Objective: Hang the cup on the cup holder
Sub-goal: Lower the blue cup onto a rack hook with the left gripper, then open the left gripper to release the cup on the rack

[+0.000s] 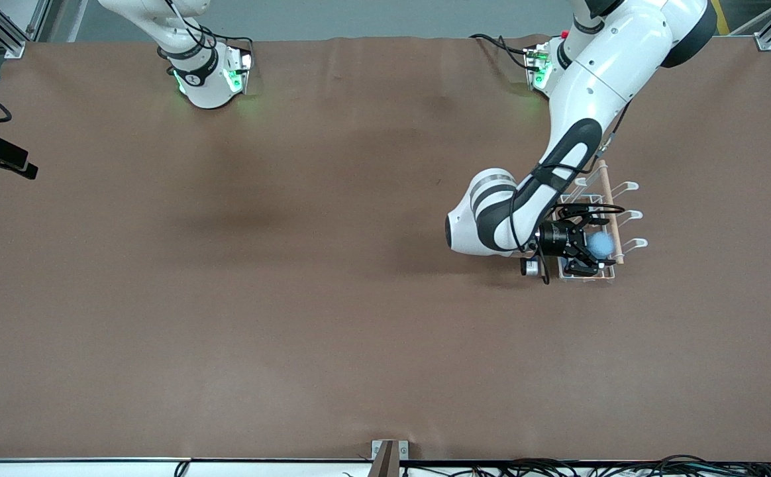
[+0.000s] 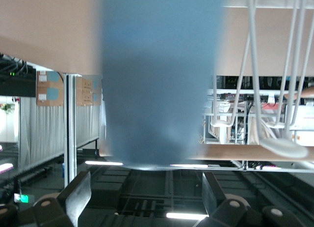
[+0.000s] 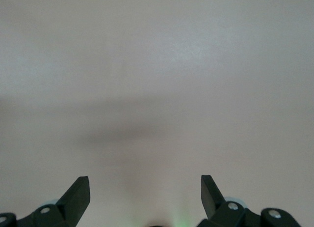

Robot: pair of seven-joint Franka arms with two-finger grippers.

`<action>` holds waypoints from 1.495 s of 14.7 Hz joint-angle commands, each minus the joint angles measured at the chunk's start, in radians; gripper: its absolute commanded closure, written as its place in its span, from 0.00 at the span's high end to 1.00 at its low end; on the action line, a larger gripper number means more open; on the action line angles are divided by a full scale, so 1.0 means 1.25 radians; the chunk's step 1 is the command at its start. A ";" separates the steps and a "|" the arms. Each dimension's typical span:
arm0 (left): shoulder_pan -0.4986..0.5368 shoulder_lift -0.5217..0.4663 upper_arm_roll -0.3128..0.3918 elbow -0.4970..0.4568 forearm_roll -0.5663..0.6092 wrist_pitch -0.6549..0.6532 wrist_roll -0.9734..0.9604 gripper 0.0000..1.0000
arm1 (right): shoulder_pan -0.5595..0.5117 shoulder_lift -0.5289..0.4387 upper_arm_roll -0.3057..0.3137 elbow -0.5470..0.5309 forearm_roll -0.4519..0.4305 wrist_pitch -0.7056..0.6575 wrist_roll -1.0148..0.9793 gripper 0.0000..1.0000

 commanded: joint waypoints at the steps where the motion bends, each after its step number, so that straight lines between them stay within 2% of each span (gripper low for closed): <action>1: -0.004 -0.017 0.004 0.021 0.003 -0.017 -0.062 1.00 | -0.009 -0.006 0.006 0.000 -0.014 -0.008 -0.016 1.00; 5: -0.012 -0.051 -0.004 0.098 -0.080 -0.027 -0.146 1.00 | -0.009 -0.006 0.006 0.000 -0.014 -0.014 -0.016 1.00; 9: -0.002 -0.126 -0.028 0.115 -0.152 -0.031 -0.265 1.00 | -0.010 -0.006 0.006 0.000 -0.014 -0.015 -0.015 1.00; 14: 0.004 -0.214 -0.045 0.209 -0.299 0.029 -0.395 1.00 | -0.010 -0.006 0.006 -0.001 -0.013 -0.018 -0.015 1.00; 16: 0.038 -0.250 -0.046 0.245 -0.365 0.051 -0.399 1.00 | -0.010 -0.006 0.006 0.000 -0.013 -0.018 -0.015 1.00; 19: 0.075 -0.335 -0.044 0.243 -0.442 0.153 -0.434 1.00 | -0.011 -0.006 0.006 0.000 -0.011 -0.013 -0.016 1.00; 22: 0.168 -0.396 -0.044 0.244 -0.597 0.225 -0.487 1.00 | -0.011 -0.006 0.006 0.000 -0.011 -0.013 -0.015 1.00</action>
